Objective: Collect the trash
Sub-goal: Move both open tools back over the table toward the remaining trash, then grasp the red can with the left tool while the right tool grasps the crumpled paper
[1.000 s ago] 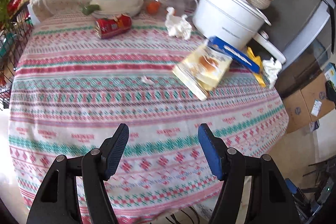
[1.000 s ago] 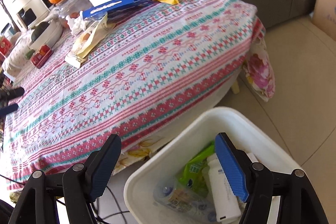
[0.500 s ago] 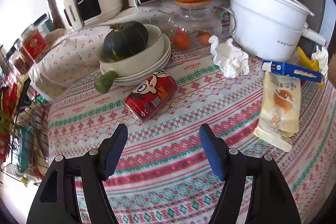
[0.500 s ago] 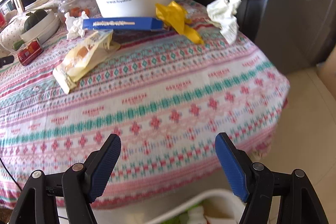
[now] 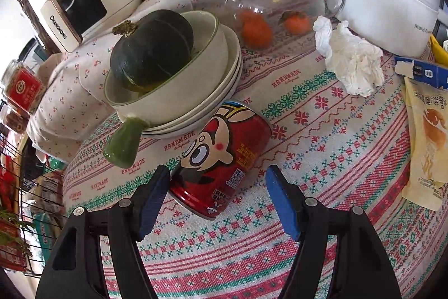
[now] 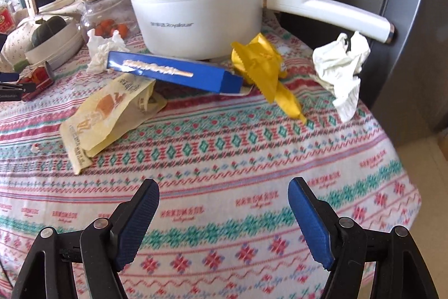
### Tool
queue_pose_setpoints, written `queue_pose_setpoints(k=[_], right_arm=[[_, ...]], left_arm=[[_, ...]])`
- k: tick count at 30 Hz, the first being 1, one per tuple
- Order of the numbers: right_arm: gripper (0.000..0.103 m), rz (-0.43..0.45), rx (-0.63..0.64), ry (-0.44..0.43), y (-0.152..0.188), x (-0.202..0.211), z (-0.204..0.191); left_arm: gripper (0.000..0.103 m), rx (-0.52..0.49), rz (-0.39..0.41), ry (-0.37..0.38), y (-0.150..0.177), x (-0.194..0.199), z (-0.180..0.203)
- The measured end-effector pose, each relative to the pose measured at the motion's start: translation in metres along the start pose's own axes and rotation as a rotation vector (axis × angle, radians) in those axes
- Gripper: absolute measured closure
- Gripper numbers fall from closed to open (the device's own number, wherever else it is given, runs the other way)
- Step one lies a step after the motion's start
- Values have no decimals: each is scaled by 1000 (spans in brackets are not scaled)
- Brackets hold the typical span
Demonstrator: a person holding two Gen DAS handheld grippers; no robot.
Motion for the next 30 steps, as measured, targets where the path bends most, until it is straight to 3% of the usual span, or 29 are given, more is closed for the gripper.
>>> queue_pose_setpoints(k=[2,6,16,21,26,30], right_arm=[[23,2,21,14,-4,-4,4],[23,-1,71,42,-11,-13,16],[23,-13,108,79,-29,-32,51],[23,47,-24,46,-45,-27,82],[21,143,-176,106,-59,-31,118],[10,233,-227,174,-65,-42,134]], left_arm=[[30,6,-3,-13,-1,-4,1],[30,6,2,28,-4,-5,5],[30,-19,-17,-9,-10,-17,16],[37,-15,-14,-16,-7,-18,18],[38,28,-23,6,-4,-15,16],[39,106,-50,26,2,-9,15]])
Point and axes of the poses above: each gripper's, at about its wrist camera, not at the fingertips, and x roughly against the way its jaws point, z to its right, y to its underside, the point moved 3 cm from there along -x, roughly the way its jaws point, and after that the axes turned 14 degrees about -y, right-handed, at the moved point
